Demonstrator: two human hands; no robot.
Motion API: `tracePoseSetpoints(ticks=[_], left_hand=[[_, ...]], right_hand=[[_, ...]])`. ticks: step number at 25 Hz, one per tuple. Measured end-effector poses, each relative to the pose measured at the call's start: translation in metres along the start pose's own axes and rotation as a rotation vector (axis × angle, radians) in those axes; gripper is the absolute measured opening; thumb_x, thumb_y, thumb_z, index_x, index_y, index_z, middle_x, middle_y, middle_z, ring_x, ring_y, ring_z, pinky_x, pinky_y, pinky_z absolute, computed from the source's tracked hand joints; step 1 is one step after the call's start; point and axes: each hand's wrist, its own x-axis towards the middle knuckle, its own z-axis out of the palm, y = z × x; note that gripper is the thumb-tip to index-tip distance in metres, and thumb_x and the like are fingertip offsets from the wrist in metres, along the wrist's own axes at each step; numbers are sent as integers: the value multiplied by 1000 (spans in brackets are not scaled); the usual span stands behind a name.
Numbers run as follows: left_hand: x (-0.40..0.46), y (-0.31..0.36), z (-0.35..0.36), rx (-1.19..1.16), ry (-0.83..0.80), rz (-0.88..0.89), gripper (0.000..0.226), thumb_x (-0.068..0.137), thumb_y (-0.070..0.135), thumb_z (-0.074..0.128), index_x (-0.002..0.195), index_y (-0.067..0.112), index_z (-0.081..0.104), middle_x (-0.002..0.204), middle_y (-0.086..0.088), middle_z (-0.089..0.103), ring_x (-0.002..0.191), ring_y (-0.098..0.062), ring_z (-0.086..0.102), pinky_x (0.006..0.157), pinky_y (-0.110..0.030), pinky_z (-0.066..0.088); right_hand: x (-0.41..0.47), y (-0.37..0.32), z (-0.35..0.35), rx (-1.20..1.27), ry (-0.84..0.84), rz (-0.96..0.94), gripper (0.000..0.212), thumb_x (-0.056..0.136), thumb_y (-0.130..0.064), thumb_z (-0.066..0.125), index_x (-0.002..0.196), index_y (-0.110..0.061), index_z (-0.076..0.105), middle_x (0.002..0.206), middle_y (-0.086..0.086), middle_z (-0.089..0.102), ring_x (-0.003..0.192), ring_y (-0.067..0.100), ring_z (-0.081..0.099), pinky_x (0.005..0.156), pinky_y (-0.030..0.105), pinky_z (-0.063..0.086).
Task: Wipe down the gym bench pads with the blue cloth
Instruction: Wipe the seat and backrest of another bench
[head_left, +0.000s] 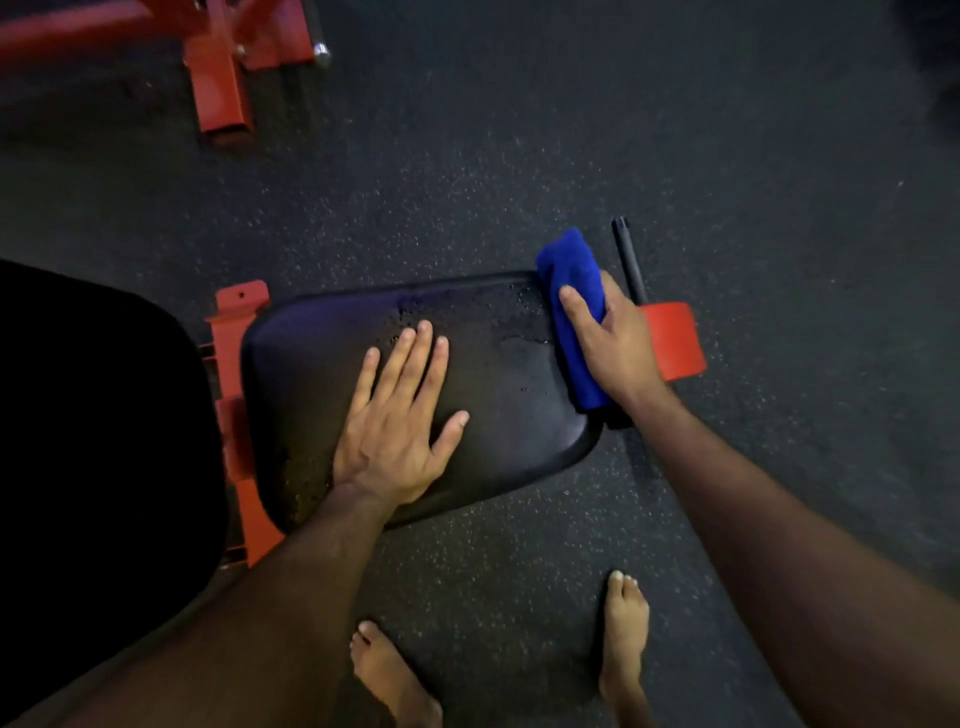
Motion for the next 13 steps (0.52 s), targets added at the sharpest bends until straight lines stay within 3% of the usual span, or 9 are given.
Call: tracePoseSetpoints(ticks=[3, 7, 10, 13], left_hand=[[-4, 0, 1, 12, 7, -9, 77, 101, 54, 26, 163, 10, 15, 171, -10, 9, 158, -24, 9, 127, -51, 10], [-2, 1, 1, 7, 11, -10, 77, 101, 54, 27, 163, 11, 14, 171, -10, 9, 158, -23, 6, 128, -49, 6], [-2, 0, 1, 14, 13, -10, 77, 101, 54, 28, 163, 11, 14, 171, -10, 9, 158, -23, 7, 128, -48, 4], [-2, 0, 1, 19, 15, -7, 77, 100, 54, 29, 163, 11, 14, 171, -11, 9, 158, -24, 7, 128, -48, 5]], right_hand=[[-72, 14, -1, 72, 119, 48, 25, 100, -32, 57, 123, -21, 60, 112, -8, 66, 104, 12, 61, 96, 40, 47], [-135, 27, 4, 27, 124, 190, 44, 99, -36, 56, 141, -27, 48, 134, -7, 60, 120, 15, 53, 103, 32, 38], [-98, 20, 5, 35, 125, 94, 45, 98, -38, 52, 141, -22, 49, 134, -5, 58, 121, 15, 51, 104, 27, 36], [-17, 10, 3, 31, 35, -18, 36, 98, -35, 53, 129, -16, 56, 124, -2, 65, 115, 16, 59, 102, 40, 44]])
